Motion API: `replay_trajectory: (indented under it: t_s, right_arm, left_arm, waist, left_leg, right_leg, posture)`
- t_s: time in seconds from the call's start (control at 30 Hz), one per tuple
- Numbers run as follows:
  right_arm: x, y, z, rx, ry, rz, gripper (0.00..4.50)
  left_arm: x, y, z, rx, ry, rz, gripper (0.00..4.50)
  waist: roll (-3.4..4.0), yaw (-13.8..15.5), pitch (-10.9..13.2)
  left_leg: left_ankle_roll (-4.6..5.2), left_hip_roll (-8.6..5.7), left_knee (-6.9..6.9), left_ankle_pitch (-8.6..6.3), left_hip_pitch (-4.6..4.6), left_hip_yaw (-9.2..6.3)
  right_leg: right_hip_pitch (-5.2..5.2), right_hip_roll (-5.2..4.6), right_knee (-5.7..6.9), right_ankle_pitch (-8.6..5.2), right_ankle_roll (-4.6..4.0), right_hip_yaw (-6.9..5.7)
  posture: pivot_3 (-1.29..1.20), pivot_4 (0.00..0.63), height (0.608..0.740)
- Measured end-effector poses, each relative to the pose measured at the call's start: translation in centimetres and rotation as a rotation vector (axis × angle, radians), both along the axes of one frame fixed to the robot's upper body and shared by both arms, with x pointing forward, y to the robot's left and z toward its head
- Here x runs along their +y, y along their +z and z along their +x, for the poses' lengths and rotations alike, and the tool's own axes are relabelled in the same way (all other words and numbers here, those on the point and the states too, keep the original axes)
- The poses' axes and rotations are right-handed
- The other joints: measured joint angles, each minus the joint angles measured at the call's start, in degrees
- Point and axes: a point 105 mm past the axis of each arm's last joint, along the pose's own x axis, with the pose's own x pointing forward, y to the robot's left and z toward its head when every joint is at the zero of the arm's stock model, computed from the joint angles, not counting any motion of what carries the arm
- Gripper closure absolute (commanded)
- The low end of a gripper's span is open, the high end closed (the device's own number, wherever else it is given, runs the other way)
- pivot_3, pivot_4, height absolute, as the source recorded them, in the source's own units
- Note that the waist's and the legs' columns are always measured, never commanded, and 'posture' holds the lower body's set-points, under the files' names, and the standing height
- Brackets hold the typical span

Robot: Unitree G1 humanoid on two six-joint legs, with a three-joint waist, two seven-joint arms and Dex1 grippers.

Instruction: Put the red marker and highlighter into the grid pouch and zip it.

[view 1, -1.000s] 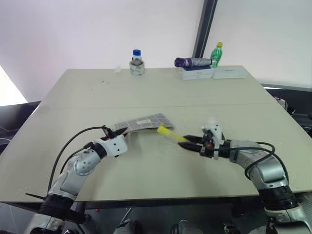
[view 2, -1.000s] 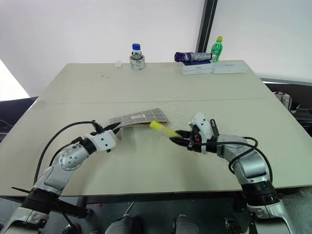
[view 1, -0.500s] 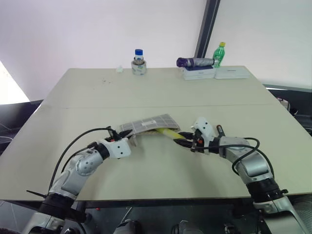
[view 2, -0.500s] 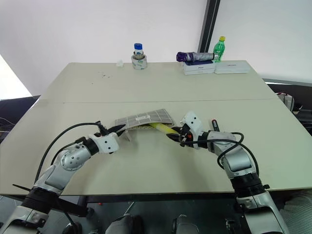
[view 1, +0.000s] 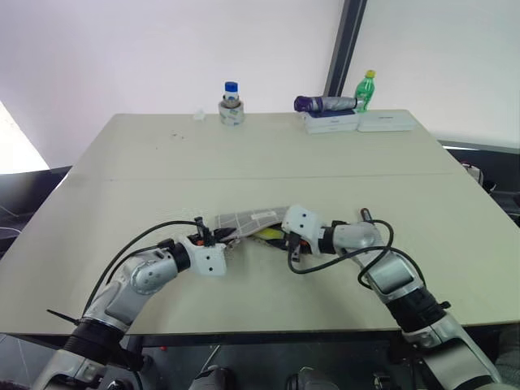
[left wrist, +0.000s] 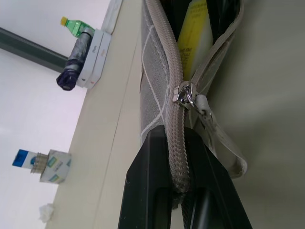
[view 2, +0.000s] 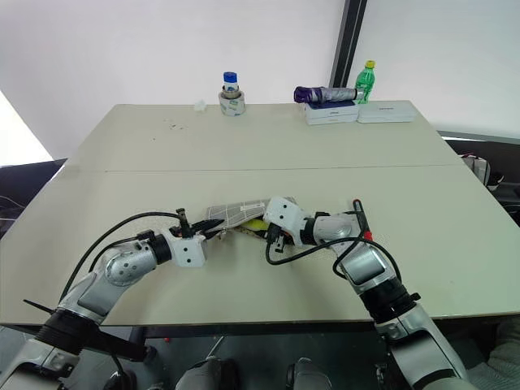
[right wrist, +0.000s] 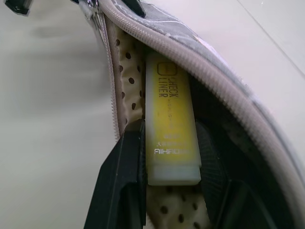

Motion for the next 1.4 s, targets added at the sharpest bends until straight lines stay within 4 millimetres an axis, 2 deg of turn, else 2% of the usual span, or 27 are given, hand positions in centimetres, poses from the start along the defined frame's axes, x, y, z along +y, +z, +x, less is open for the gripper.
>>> replay_trajectory:
  t_s: [0.1,0.2,0.23,0.33,0.37,0.5,0.63,0.87,0.97,1.03,1.1,1.17,1.23,1.27,1.4]
  right_arm:
    - [-0.1,0.2,0.2,-0.032,0.029,-0.033,3.61]
    - [-0.2,0.4,-0.2,0.025,0.067,0.010,2.08]
    - [-0.2,0.5,-0.4,0.031,0.078,0.016,1.75]
    - [0.0,0.7,-0.6,0.048,0.102,0.036,0.18]
    - [0.0,0.8,-0.7,0.046,0.102,0.046,0.08]
    - [-0.4,1.1,-1.3,0.037,0.103,0.062,0.08]
    - [-3.3,1.3,-2.8,0.075,0.063,0.071,0.08]
    - [-5.6,4.1,-5.4,0.218,0.025,0.295,0.08]
    - [-7.6,6.1,-3.8,0.138,-0.121,0.458,0.08]
    - [-10.2,6.7,-1.9,0.008,-0.317,0.591,0.08]
    - [-12.5,5.8,-1.2,-0.075,-0.488,0.637,0.08]
    - [-13.9,3.4,-1.8,-0.125,-0.633,0.597,0.08]
    - [-14.4,0.8,-2.6,-0.111,-0.747,0.584,0.08]
    - [-14.5,0.2,-2.8,-0.108,-0.779,0.586,0.08]
    - [-14.8,-0.6,-4.7,-0.169,-0.895,0.586,0.08]
  left_arm:
    - [0.0,0.0,-0.1,0.004,-0.004,-0.003,4.50]
    - [0.0,0.1,-0.1,-0.007,-0.012,0.002,4.50]
    - [0.1,0.2,-0.1,-0.011,-0.012,0.003,4.50]
    - [0.1,0.5,0.0,-0.022,-0.009,-0.003,4.50]
    - [0.1,0.5,0.0,-0.024,-0.009,-0.005,4.50]
    - [0.1,0.6,0.1,-0.030,-0.002,-0.011,4.50]
    - [0.6,0.2,0.0,-0.021,0.017,-0.011,4.50]
    - [1.0,0.3,0.0,-0.026,0.033,-0.019,4.50]
    - [1.1,0.6,0.4,-0.009,0.062,-0.078,4.50]
    - [1.1,0.9,0.8,0.011,0.082,-0.136,4.50]
    - [1.3,0.9,0.9,0.023,0.090,-0.147,4.50]
    - [1.4,0.9,1.0,0.025,0.094,-0.147,4.50]
    - [1.6,0.7,1.1,0.033,0.101,-0.146,4.50]
    - [1.6,0.7,1.1,0.035,0.102,-0.147,4.50]
    - [1.2,0.7,1.1,0.049,0.091,-0.186,4.50]
  waist:
    - [0.00,-0.03,0.00]
    - [-0.01,0.01,0.00]
    - [-0.01,0.00,0.00]
    - [-0.01,0.01,0.00]
    - [-0.01,0.02,0.00]
    - [-0.01,0.09,0.00]
    - [-0.03,0.17,0.01]
    - [-0.04,0.08,0.02]
    - [-0.05,0.14,0.02]
    - [-0.08,0.30,0.00]
    - [-0.07,0.37,0.01]
    - [-0.07,0.38,0.00]
    - [-0.07,0.15,0.00]
    - [-0.05,-0.03,0.02]
    - [-0.05,-0.10,0.01]
  left_leg:
    - [-0.05,0.00,0.00,0.03,0.00,0.00]
    - [-0.28,0.00,0.00,0.16,0.00,0.00]
    - [-0.27,0.00,0.00,0.16,0.01,0.00]
    - [-0.26,0.00,0.00,0.16,0.00,-0.01]
    - [-0.26,0.00,0.00,0.16,0.00,-0.01]
    - [-0.27,0.00,0.01,0.16,0.00,-0.02]
    - [0.07,-0.03,0.03,-0.04,0.00,-0.04]
    - [0.08,0.00,0.03,-0.05,0.02,-0.12]
    - [0.08,0.00,0.05,-0.05,0.02,-0.15]
    - [0.07,0.00,0.08,-0.05,0.02,-0.15]
    - [0.07,-0.05,0.06,-0.04,0.01,-0.10]
    - [-0.25,-0.06,0.03,0.14,0.01,-0.08]
    - [-0.31,-0.06,-0.02,0.18,0.02,-0.08]
    - [-0.33,-0.05,-0.02,0.19,0.02,-0.07]
    - [-0.33,-0.02,-0.03,0.19,0.06,-0.15]
  right_leg:
    - [0.00,0.01,0.00,0.00,0.00,0.00]
    - [0.01,0.01,0.00,0.00,0.00,0.00]
    - [0.01,0.01,0.00,0.00,0.00,0.00]
    - [0.01,0.01,0.00,0.00,0.00,0.00]
    - [0.01,0.01,0.00,0.00,0.00,0.00]
    - [0.01,0.00,0.00,0.00,0.00,0.00]
    - [0.04,-0.04,-0.01,0.00,0.00,0.00]
    - [0.06,-0.02,0.00,0.00,-0.01,0.00]
    - [0.09,-0.01,0.00,0.01,-0.02,-0.02]
    - [0.12,0.00,0.00,0.01,-0.01,-0.04]
    - [0.11,-0.03,0.00,0.00,0.00,-0.04]
    - [0.11,-0.04,-0.01,-0.06,0.10,-0.04]
    - [0.10,-0.03,-0.01,-0.06,0.11,-0.03]
    - [0.07,-0.02,0.01,-0.06,0.11,-0.01]
    - [0.10,0.02,0.04,-0.06,0.10,0.00]
  posture:
    - [0.00,0.150,0.740]
    - [0.00,0.150,0.740]
    - [0.00,0.150,0.740]
    - [0.00,0.150,0.740]
    - [0.00,0.150,0.740]
    - [0.00,0.150,0.740]
    - [0.00,0.150,0.740]
    - [0.00,0.150,0.740]
    - [0.00,0.150,0.740]
    - [0.00,0.150,0.740]
    - [0.00,0.150,0.740]
    - [0.00,0.150,0.740]
    - [0.00,0.150,0.740]
    - [0.00,0.150,0.740]
    - [0.00,0.150,0.740]
